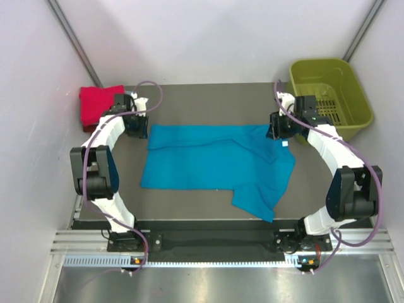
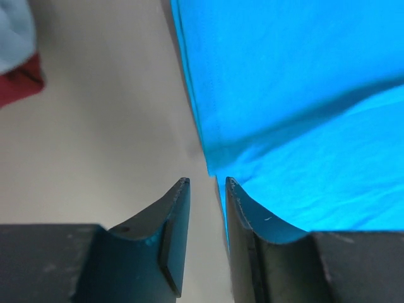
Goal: Fold and stack the t-shirts
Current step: Fold the tshirt
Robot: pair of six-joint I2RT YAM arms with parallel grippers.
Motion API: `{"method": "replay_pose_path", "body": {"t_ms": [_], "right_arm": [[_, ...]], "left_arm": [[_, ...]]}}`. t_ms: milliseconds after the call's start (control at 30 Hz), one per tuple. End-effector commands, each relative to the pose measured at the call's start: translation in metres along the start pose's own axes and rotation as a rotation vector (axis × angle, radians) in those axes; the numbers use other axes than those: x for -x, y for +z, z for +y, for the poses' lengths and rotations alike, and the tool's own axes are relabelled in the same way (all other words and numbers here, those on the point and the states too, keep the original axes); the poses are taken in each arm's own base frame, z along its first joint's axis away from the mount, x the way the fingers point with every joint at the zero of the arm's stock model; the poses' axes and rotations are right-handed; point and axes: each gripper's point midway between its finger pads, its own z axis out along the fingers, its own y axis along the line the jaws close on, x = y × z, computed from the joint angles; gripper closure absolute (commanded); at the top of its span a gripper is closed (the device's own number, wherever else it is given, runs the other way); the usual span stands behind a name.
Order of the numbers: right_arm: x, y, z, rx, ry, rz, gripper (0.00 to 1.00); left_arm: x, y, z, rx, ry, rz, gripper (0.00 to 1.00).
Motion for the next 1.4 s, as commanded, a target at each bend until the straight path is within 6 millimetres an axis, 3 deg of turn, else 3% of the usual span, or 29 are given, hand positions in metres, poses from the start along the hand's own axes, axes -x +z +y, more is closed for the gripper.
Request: {"method": "replay_pose_path", "body": {"t_ms": [0, 133, 167, 200, 233, 300, 500, 633, 800, 967, 1367], "right_arm": [[0.036, 0.009, -0.002, 0.025, -0.014, -0.083, 0.55], [0.048, 0.033, -0.003, 0.050, -0.013, -0.077, 0.54], [0.049, 0.039, -0.004, 0.052, -0.004, -0.073, 0.55], [0.042, 0.054, -0.006, 0.068, 0.023, -0.044, 0.55], [0.048, 0.059, -0.006, 0.076, 0.029, -0.046, 0.57], [0.040, 0.080, -0.006, 0.097, 0.055, -0.004, 0.57], [0.048, 0.120, -0.003, 0.120, 0.065, 0.028, 0.57], [0.061, 0.136, 0.003, 0.133, 0.056, 0.017, 0.57], [0.054, 0.156, 0.017, 0.161, 0.043, 0.050, 0.57], [0.045, 0.160, 0.025, 0.167, 0.040, 0.082, 0.57], [0.021, 0.141, 0.016, 0.105, 0.041, 0.133, 0.60]], "left_arm": [[0.049, -0.031, -0.006, -0.015, 0.010, -0.200, 0.65], [0.064, -0.014, -0.015, -0.094, -0.046, -0.179, 0.65], [0.057, 0.005, -0.017, -0.121, -0.071, -0.129, 0.65], [0.066, 0.004, -0.024, -0.163, -0.084, -0.125, 0.66], [0.058, 0.019, -0.028, -0.195, -0.128, -0.070, 0.66], [0.066, 0.023, -0.033, -0.231, -0.159, -0.067, 0.67], [0.052, 0.044, -0.055, -0.310, -0.196, 0.009, 0.69], [0.043, 0.050, -0.067, -0.339, -0.187, 0.052, 0.70], [0.028, 0.058, -0.074, -0.378, -0.226, 0.124, 0.71], [0.029, 0.060, -0.073, -0.375, -0.223, 0.122, 0.71], [0.023, 0.073, -0.072, -0.379, -0.239, 0.153, 0.72]]}}
